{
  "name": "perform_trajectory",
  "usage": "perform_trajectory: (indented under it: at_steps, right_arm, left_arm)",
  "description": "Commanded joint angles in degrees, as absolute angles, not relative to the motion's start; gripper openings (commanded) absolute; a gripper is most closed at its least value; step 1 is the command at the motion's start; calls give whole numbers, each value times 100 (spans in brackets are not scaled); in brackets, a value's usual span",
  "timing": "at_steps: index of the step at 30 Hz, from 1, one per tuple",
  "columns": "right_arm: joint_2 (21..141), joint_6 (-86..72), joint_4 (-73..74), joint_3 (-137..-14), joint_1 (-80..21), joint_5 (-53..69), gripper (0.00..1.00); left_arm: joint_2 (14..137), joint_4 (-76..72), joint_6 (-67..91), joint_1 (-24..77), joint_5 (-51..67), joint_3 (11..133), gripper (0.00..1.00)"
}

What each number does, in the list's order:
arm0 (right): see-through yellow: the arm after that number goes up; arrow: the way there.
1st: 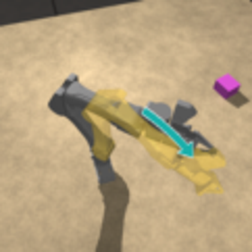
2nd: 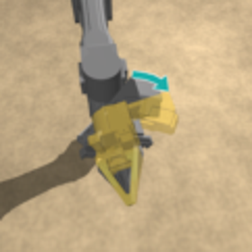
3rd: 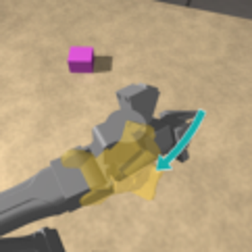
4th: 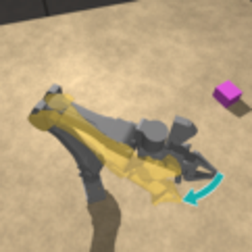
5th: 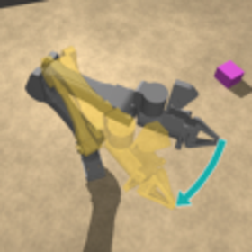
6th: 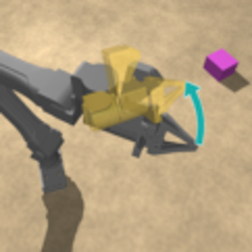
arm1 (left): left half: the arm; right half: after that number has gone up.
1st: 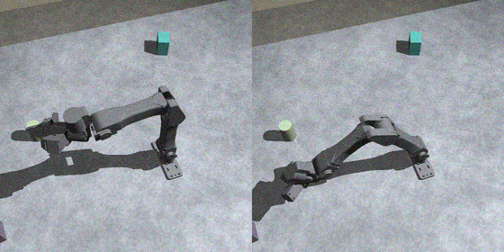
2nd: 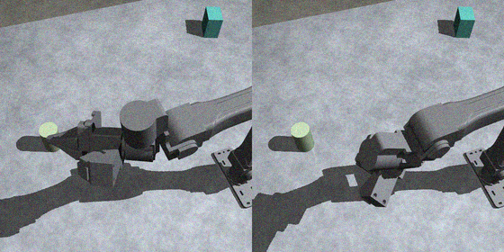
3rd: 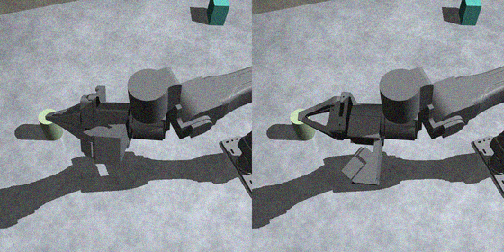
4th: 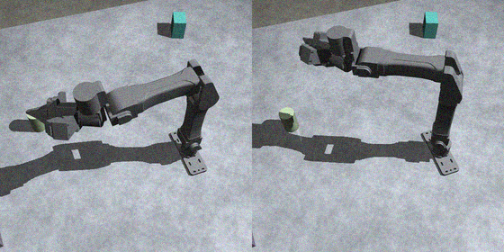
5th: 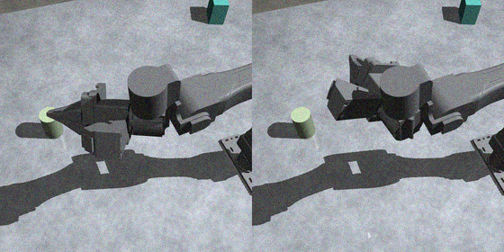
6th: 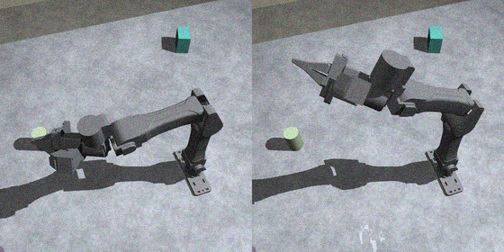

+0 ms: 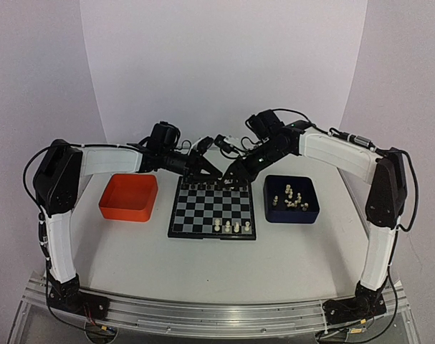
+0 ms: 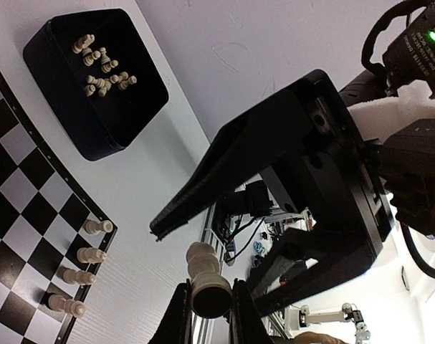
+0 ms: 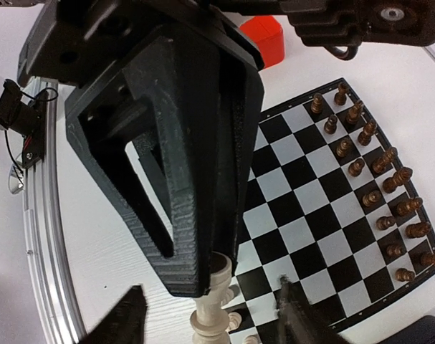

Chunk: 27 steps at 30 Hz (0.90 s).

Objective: Set up the chess pieces on the board
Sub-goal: Place the chess piece on the chessboard.

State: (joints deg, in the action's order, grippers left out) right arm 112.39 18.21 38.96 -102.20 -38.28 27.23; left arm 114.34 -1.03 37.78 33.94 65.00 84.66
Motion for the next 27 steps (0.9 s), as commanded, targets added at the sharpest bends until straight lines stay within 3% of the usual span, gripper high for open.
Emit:
perform_trajectory:
  at_steps: [1, 14, 27]
  right_arm:
    - [10738, 1236, 3305, -9949, -3841, 2696, 83]
    - [9644, -3069, -573, -7664, -3662, 3190, 88]
    - [10621, -5675, -2580, -8198, -3679, 4134, 78]
  left_arm:
    - [11050, -667, 3959, 3192, 5935, 8420, 0]
    - [9403, -3450, 4749, 2883, 4490, 6181, 0]
    - [9056, -4309, 4974, 2912, 4284, 5706, 0]
